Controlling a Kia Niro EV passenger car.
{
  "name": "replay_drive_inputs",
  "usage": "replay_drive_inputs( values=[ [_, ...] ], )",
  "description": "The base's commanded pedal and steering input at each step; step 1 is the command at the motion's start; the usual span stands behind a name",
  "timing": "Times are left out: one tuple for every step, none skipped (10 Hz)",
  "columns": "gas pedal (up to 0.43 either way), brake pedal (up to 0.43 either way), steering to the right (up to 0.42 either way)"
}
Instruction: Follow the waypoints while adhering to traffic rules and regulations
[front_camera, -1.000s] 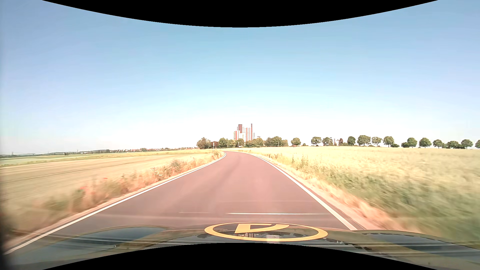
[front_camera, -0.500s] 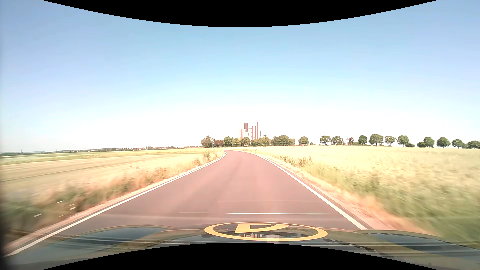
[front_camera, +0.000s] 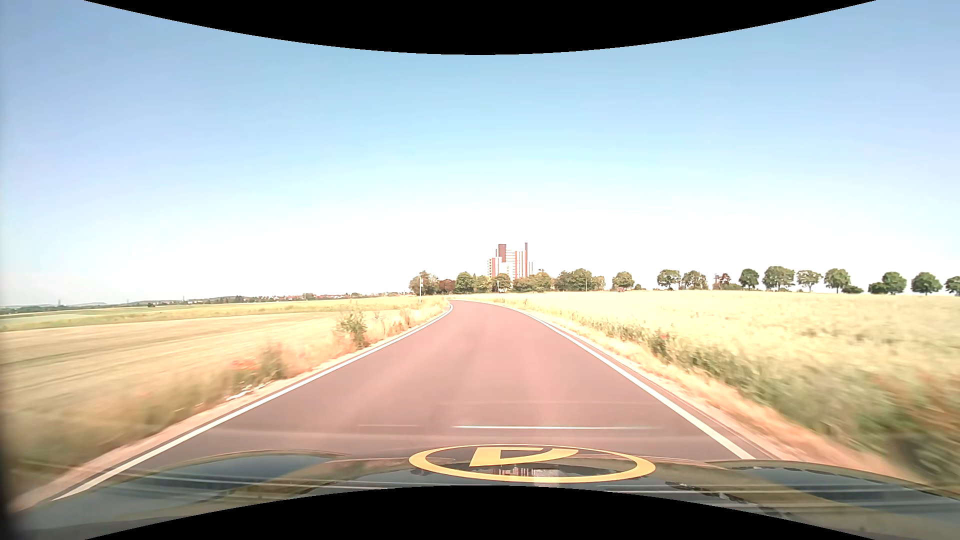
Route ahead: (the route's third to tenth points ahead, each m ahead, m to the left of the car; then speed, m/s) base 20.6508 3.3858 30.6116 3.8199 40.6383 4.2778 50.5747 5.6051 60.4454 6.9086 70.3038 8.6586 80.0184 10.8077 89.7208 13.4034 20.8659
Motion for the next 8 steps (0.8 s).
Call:
replay_drive_inputs(
  values=[
    [0.220, 0.000, -0.014],
    [0.209, 0.000, -0.013],
    [0.209, 0.000, -0.013],
    [0.197, 0.000, -0.014],
    [0.197, 0.000, -0.013],
    [0.197, 0.000, -0.013],
    [0.189, 0.000, -0.014],
    [0.189, 0.000, -0.013]
  ],
)
